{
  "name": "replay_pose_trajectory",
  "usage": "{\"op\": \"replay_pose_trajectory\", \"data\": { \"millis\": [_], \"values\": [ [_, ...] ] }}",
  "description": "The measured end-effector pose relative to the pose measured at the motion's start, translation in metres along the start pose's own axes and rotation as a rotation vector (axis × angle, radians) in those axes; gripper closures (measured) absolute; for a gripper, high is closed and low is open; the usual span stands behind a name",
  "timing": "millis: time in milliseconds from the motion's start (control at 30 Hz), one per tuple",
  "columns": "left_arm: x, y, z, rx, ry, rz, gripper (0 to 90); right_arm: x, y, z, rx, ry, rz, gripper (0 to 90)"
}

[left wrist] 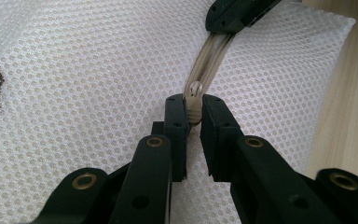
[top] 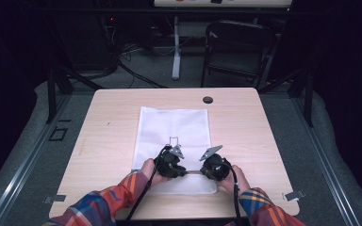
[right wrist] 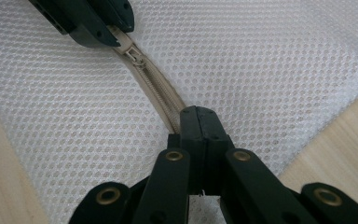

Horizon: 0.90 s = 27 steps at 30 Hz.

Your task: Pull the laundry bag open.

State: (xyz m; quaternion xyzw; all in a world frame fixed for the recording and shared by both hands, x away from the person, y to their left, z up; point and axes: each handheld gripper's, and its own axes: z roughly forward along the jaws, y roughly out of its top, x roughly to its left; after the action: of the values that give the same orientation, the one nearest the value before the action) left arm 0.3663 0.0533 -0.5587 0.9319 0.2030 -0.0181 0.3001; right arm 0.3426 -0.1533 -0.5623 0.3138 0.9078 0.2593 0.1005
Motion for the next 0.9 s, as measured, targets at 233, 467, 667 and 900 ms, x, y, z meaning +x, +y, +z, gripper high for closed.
{"op": "replay_pose_trajectory", "data": {
  "millis": [233, 467, 667, 900],
  "values": [
    [0.015, -0.012, -0.01, -0.02, 0.025, -0.057, 90.0, -0.005, -0.002, -0.003, 0.016, -0.022, 0.006, 90.0],
    [0.008, -0.005, -0.005, -0.056, 0.001, -0.033, 73.3, -0.005, -0.003, -0.003, 0.015, -0.025, 0.017, 90.0],
    [0.001, 0.003, 0.005, -0.064, -0.002, 0.006, 67.4, -0.007, -0.003, -0.003, 0.013, -0.02, 0.028, 90.0],
    [-0.003, 0.007, 0.015, -0.048, -0.022, 0.045, 76.0, -0.007, -0.003, -0.003, 0.015, -0.02, 0.025, 90.0]
  ]
}}
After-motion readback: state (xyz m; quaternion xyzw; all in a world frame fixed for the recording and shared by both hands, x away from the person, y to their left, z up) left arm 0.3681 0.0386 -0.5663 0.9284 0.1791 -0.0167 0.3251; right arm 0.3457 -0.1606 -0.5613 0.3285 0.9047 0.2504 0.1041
